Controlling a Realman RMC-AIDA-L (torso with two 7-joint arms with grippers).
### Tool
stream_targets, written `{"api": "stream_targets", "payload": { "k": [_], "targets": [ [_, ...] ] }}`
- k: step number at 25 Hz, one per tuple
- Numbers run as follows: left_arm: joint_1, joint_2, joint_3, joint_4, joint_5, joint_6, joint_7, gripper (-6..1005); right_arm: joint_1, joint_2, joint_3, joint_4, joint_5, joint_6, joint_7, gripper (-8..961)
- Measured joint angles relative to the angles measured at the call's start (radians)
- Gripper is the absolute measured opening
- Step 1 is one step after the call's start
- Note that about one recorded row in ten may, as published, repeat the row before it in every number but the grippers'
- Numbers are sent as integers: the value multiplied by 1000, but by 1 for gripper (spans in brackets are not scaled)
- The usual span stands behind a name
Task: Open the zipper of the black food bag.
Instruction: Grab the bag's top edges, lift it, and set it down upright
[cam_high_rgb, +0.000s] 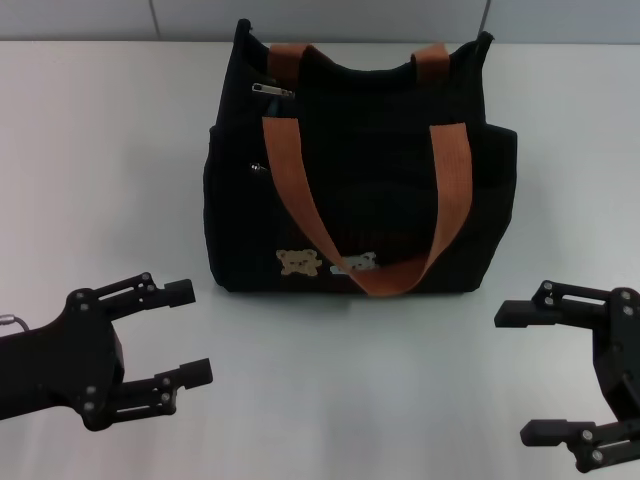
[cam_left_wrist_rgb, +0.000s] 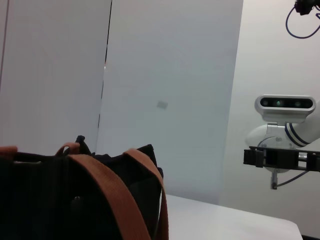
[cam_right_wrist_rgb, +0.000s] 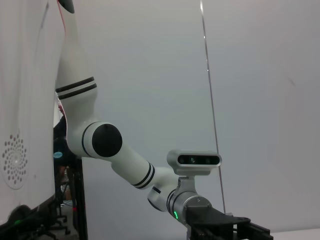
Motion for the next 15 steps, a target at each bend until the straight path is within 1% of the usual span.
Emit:
{"api": "stream_targets", "payload": {
  "k": [2,4,6,10,13,15],
  "targets": [
    [0,0,0,0,0,0,0,783,3,1,0,1,1,3,1,839],
    [0,-7,1,0,0,0,-11,783,6,4,2,3,3,7,2,839],
    [-1,-8,2,0,0,0,-13,783,9,12,4,1,3,11,2,839],
    [-1,-9,3,1,0,-2,-21,783,12,16,9,0,4,11,2,839],
    [-1,-14,0,1,-3,-33,-44,783,13,17,11,4,6,13,3,840],
    [0,-22,-6,1,-6,-65,-52,783,9,18,14,5,10,20,3,840]
  ]
}}
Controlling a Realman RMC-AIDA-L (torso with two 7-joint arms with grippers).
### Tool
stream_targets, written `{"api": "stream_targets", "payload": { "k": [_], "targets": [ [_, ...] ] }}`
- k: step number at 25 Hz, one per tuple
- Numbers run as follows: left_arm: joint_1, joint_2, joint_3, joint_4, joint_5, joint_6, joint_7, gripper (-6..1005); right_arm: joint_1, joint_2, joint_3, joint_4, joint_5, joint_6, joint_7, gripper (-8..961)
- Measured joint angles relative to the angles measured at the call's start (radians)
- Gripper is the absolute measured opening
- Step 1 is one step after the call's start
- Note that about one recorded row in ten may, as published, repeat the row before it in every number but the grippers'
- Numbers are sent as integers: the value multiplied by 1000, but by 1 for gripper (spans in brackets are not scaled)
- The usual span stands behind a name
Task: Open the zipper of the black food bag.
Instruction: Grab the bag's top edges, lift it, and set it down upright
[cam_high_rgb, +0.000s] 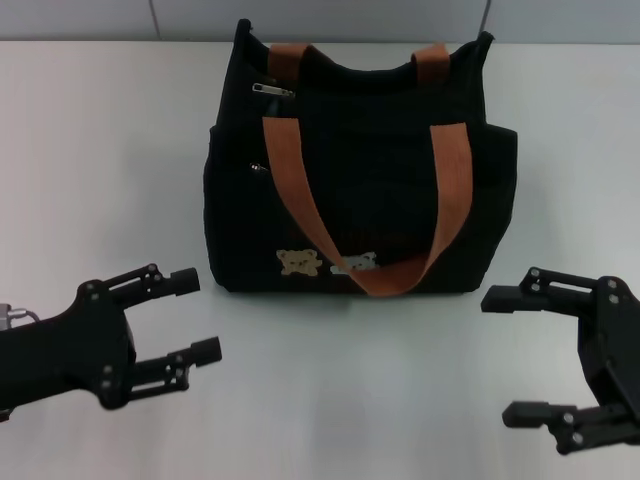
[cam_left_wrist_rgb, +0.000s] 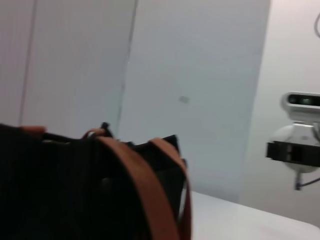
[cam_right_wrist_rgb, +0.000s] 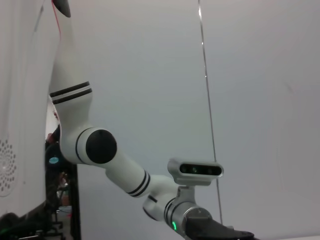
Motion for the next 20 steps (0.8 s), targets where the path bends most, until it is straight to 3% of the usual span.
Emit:
{"api": "stream_targets", "payload": {
  "k": [6,11,20],
  "targets": [
    [-17,-38,-84,-40,-4,-121,10,782,-24,-7,17,12,9,77,3,840],
    [-74,-39,-150,-155,-7,-285,73,782,-41,-6,39,13,9,95,4,839],
    [-121,-40,-270,-225,-8,-331,135,782,-56,-1,48,14,9,122,4,839]
  ]
}}
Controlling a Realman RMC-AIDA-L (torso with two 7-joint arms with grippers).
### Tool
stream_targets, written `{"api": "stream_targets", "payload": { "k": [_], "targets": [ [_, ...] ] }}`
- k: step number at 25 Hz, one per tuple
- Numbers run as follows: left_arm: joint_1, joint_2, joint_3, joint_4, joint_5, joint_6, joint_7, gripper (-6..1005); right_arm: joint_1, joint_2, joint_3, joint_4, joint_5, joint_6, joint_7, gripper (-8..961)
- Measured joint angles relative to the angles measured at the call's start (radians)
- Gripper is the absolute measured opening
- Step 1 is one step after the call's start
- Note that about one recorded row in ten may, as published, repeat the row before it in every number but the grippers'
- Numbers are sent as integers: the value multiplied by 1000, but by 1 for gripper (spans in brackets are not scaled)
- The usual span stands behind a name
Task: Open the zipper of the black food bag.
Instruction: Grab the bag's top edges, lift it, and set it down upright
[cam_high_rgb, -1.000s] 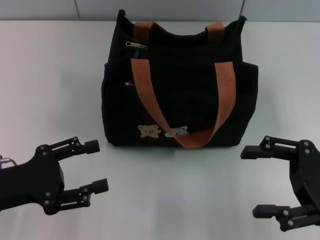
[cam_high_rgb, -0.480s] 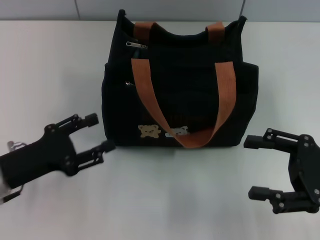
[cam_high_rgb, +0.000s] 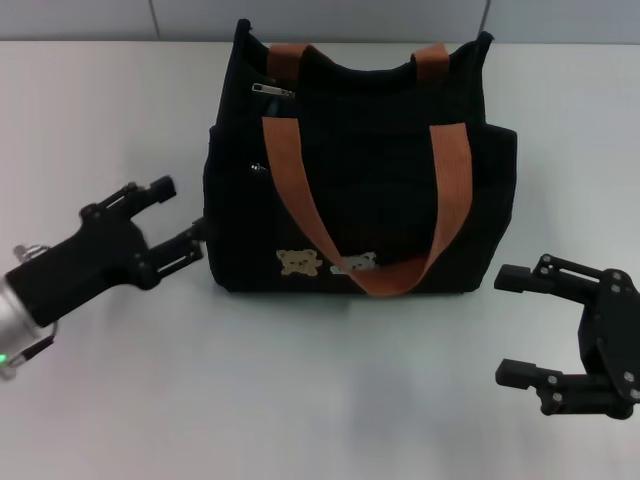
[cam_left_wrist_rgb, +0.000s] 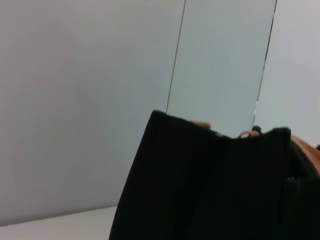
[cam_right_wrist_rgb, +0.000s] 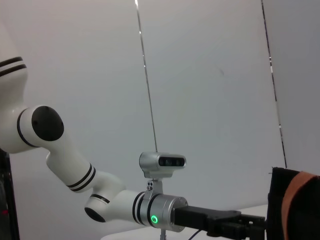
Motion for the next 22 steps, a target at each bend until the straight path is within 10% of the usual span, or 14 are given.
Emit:
{"api": "stream_targets", "payload": {
  "k": [10,12,22],
  "targets": [
    [-89,-2,15,-88,10,-91,8,661,-6,0,5,0,0,12,1,839],
    [-89,-2,15,-90,6,-90,18,429,-8,0,6,0,0,13,1,839],
    [-82,-1,13,-95,6,-85,33,208,-10,0,14,0,0,24,1,840]
  ]
}}
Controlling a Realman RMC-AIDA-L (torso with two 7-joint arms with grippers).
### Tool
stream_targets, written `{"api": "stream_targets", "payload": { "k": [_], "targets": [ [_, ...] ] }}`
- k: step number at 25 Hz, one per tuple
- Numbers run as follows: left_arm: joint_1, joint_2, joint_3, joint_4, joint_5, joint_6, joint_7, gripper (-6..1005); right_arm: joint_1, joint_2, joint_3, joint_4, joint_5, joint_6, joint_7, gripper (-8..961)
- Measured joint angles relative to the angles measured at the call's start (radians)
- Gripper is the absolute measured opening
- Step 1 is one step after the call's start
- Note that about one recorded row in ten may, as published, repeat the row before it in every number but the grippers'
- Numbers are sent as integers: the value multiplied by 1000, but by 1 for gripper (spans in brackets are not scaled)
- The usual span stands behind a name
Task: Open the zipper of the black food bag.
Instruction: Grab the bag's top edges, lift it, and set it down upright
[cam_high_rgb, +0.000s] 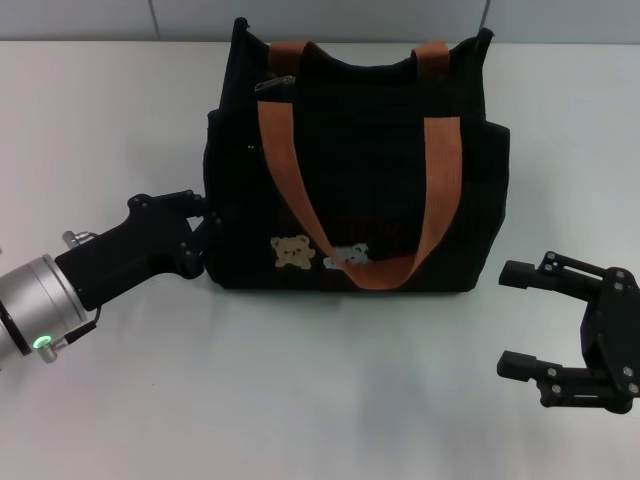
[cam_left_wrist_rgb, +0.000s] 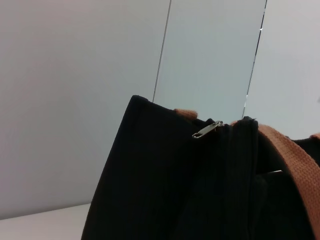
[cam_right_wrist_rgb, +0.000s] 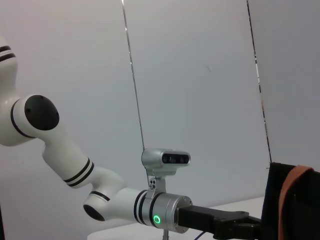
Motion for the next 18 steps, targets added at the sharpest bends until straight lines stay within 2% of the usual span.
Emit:
{"api": "stream_targets", "payload": {
  "k": [7,11,14,18],
  "targets": [
    [12,3,-5,7,-1,15,14,120,0,1,2,0,0,0,0,840],
    [28,7,-7,27,-1,57,41,114,0,1,4,0,0,0,0,840],
    [54,11,-9,102,-1,99,33,112,0,1,12,0,10,0,0,840],
    [84,32,-55,301,-2,250,-68,113,1,1,18,0,18,0,4,840]
  ]
}}
